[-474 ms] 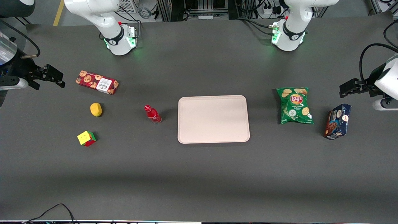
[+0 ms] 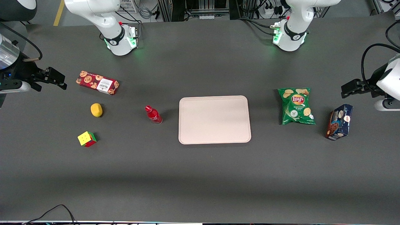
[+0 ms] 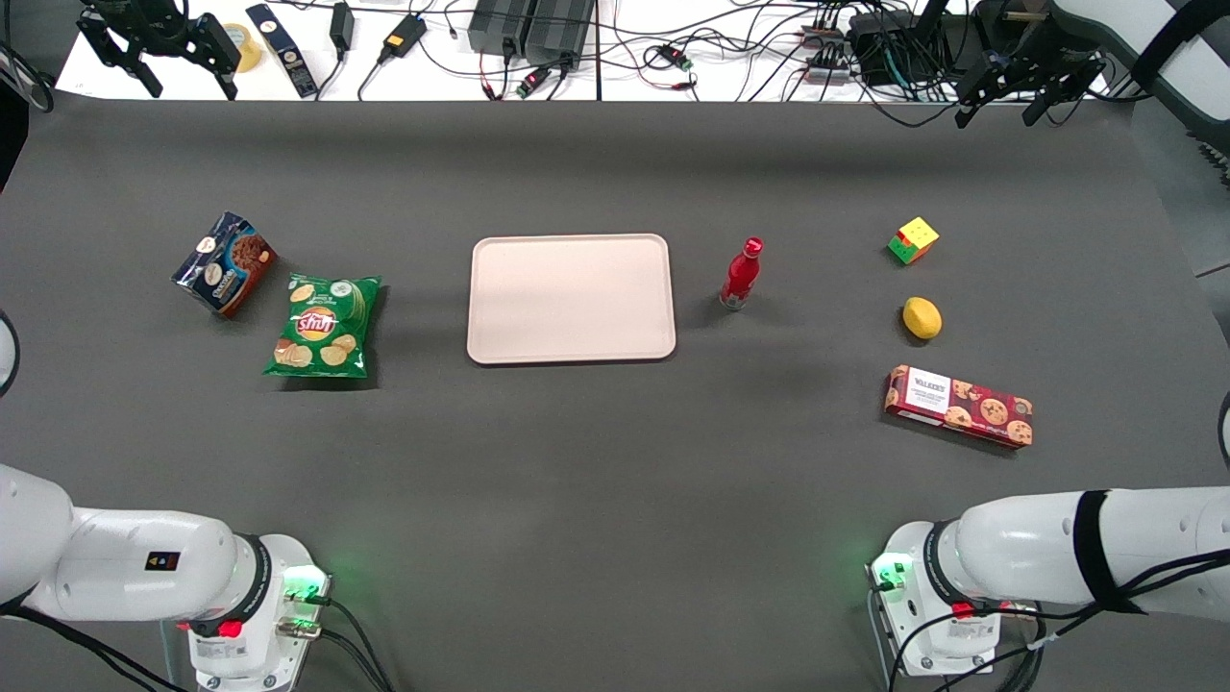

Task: Place coke bottle on tray
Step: 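Move the right gripper out toward the red Coca-Cola bottle, then lower the open right gripper over the bottle's neck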

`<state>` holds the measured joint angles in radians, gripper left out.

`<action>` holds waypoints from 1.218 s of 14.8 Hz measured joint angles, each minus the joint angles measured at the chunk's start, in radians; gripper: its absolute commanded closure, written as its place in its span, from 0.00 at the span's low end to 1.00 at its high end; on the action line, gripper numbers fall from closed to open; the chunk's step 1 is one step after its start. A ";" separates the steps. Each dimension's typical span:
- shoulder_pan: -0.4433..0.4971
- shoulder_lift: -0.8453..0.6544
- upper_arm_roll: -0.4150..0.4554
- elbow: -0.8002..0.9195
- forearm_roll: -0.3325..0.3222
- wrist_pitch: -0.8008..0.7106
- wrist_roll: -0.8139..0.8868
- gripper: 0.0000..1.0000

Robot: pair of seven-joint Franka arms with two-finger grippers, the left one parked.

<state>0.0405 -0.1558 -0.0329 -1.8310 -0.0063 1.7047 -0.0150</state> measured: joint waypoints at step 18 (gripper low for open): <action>0.016 0.185 0.386 -0.244 0.045 0.446 0.377 0.00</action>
<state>0.0561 0.0287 0.3530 -2.0751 0.0388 2.1508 0.3624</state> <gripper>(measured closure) 0.000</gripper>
